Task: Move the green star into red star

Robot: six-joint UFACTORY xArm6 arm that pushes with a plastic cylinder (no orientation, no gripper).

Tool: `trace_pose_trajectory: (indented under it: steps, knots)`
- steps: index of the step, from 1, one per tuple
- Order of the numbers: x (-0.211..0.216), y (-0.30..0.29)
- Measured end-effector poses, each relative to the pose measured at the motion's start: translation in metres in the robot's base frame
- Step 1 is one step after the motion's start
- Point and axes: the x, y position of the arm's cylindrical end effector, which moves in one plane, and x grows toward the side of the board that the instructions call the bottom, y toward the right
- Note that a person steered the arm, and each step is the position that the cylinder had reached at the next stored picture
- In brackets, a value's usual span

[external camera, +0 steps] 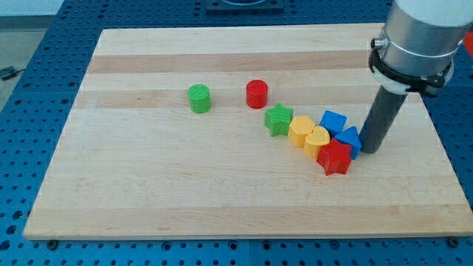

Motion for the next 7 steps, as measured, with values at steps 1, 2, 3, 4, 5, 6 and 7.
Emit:
trace_pose_trajectory:
  steps: [1,2,3,4,5,6,7]
  knots:
    - [-0.004,0.024]
    - [-0.053,0.058]
    - [-0.110,0.054]
    - [-0.142,0.025]
    - [-0.163,-0.021]
    - [-0.150,-0.057]
    - [-0.120,-0.080]
